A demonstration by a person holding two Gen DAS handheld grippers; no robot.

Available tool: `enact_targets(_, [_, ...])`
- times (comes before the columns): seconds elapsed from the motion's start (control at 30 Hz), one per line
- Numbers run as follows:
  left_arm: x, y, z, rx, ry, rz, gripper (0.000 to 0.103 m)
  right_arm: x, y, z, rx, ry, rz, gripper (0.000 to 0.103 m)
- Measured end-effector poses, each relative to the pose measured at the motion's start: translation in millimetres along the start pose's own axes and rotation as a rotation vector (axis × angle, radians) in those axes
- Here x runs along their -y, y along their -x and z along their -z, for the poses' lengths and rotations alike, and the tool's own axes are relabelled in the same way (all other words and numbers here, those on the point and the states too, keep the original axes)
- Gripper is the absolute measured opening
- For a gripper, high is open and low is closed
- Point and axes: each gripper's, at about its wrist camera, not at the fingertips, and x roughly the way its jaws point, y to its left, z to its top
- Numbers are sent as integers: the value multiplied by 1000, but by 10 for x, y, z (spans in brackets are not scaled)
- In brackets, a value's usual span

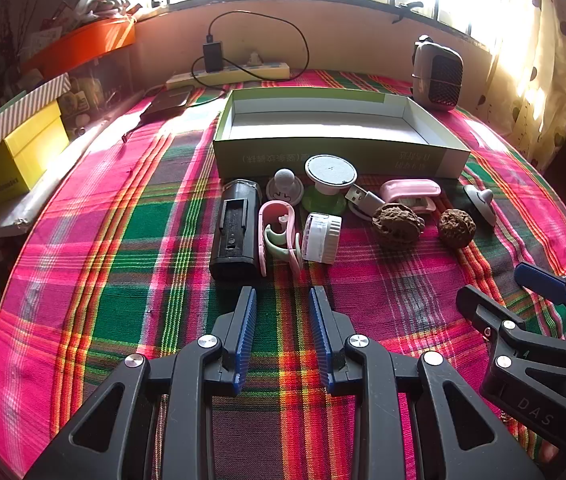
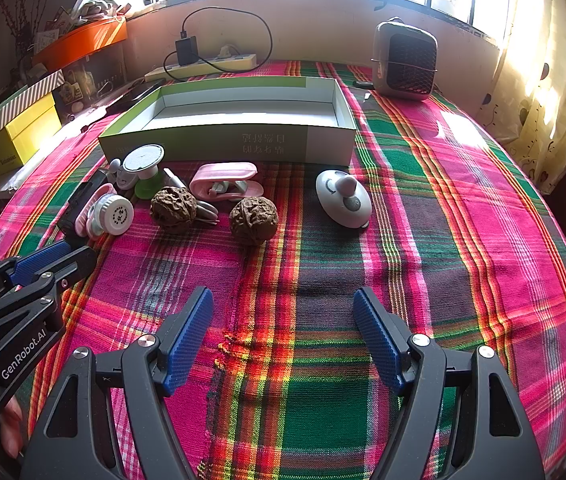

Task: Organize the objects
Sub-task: 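Move the right tool to a brown walnut while the left tool approaches the black cylindrical device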

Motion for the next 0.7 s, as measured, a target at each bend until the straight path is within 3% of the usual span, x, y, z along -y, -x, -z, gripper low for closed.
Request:
enact_targets(0.37, [5, -3, 2, 0, -1, 0, 25, 9, -2, -9, 0, 0, -1, 73])
enact_targets(0.7, [-73, -26, -17, -9, -20, 59, 25, 16, -25, -72, -12, 24, -22, 73])
